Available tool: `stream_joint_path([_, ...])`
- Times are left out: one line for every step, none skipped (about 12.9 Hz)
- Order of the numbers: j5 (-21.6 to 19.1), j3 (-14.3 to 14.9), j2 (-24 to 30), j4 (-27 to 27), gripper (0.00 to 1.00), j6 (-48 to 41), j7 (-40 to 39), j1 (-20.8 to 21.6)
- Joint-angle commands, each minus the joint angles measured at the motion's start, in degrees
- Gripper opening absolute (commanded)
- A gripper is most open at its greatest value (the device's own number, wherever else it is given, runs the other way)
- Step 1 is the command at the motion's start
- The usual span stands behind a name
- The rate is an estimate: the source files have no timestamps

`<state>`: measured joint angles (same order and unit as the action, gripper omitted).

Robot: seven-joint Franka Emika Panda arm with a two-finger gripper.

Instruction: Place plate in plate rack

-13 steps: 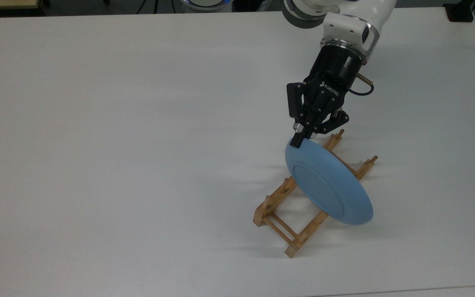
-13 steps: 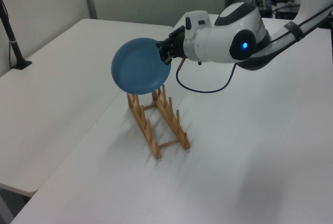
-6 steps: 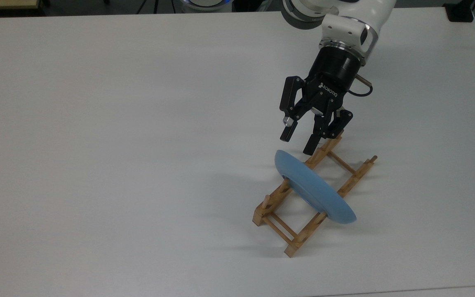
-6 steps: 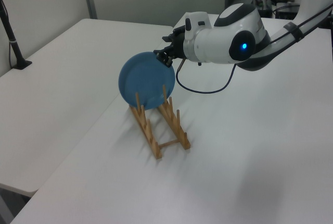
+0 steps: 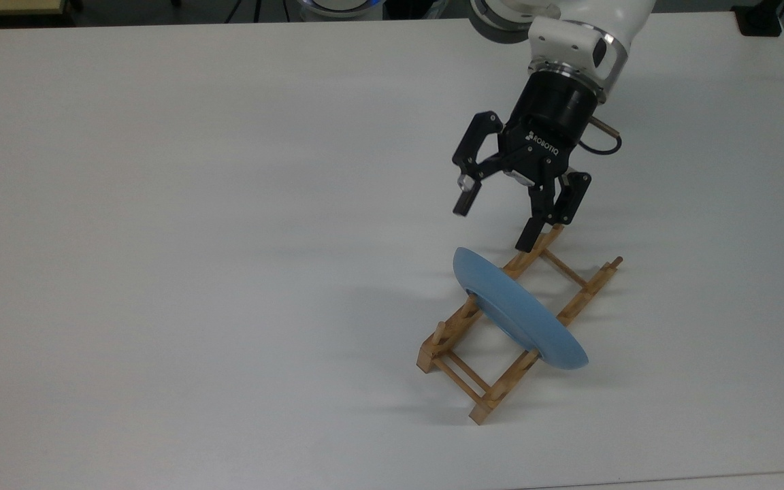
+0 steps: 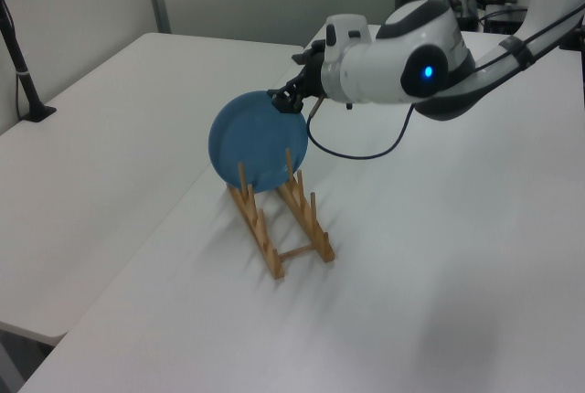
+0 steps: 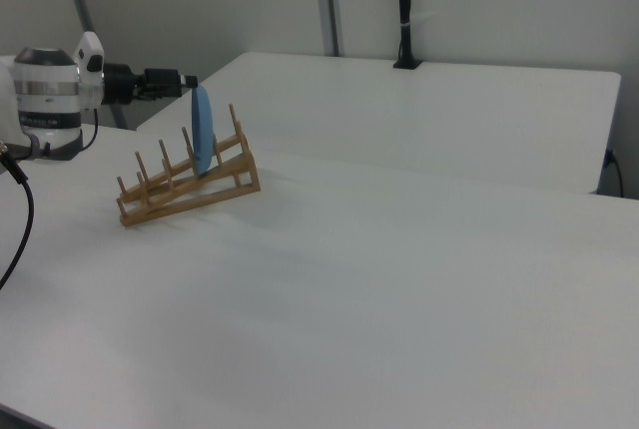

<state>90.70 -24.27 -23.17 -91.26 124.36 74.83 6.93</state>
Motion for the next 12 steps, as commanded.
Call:
stream_joint_path([-14.9, 0.3, 4.7, 0.5, 1.00, 0.5, 0.2, -0.7])
stream_joint_path([-22.3, 0.3, 7.3, 0.5, 1.00, 0.6, -1.4, -1.6])
stream_joint_path([-30.6, 0.2, 9.8, 0.3, 1.00, 0.8, -5.5, -3.0])
stream_joint_path([-38.1, 0.2, 11.1, 0.6, 1.00, 0.7, -7.8, -3.7])
stream_joint_path([-49.0, 0.3, 13.8, 0.6, 1.00, 0.4, -11.3, -5.4])
stream_joint_path([-55.5, 0.3, 16.0, 0.1, 1.00, 0.0, -14.2, -6.4])
stream_joint_path([-63.6, 0.4, 18.6, -0.4, 1.00, -3.3, -18.3, -7.6])
stream_joint_path([-70.9, 0.5, 20.2, -0.1, 1.00, -8.7, -22.2, -8.4])
stream_joint_path([-74.7, 0.7, 21.7, -0.1, 1.00, -12.2, -24.4, -8.9])
stream_joint_path([-78.0, 0.8, 22.6, -0.1, 1.00, -15.4, -25.7, -9.7])
stream_joint_path([-81.1, 1.0, 23.4, -0.1, 1.00, -18.7, -26.0, -10.4])
stream_joint_path([-83.3, 1.7, 24.6, -0.6, 1.00, -21.5, -26.7, -10.5])
